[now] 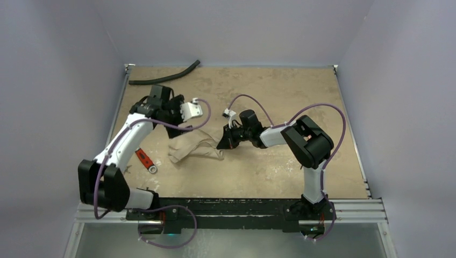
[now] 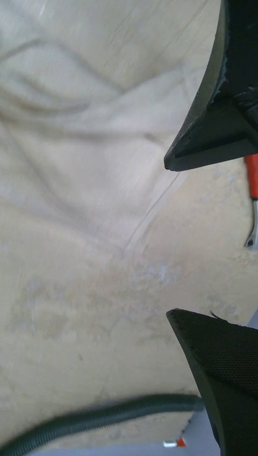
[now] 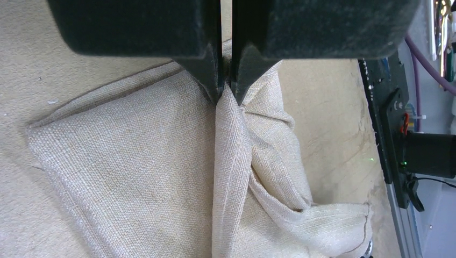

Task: Fold the napkin into a case and place the utensils inside

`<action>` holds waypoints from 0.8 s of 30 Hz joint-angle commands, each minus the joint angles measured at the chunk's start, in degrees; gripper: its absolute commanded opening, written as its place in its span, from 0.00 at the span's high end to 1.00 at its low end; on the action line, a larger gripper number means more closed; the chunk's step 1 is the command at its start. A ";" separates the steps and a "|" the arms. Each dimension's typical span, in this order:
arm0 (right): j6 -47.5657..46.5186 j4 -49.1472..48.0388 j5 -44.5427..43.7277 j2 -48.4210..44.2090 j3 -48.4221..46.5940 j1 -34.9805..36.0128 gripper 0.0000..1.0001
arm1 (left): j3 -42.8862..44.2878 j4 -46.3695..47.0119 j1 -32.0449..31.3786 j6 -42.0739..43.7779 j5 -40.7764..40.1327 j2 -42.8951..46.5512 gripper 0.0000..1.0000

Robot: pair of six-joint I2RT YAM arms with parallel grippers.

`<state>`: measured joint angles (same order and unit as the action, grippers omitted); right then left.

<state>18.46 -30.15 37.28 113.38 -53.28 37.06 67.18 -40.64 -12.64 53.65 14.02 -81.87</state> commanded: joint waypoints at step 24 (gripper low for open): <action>-1.28 9.67 -0.38 3.15 2.01 -0.45 1.00 | -38.65 11.70 0.07 27.21 6.58 27.03 0.16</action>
<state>18.63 -30.17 38.76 113.95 -53.63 36.73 31.03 -37.58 -12.78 78.28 19.27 -56.27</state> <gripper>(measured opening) 0.028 0.849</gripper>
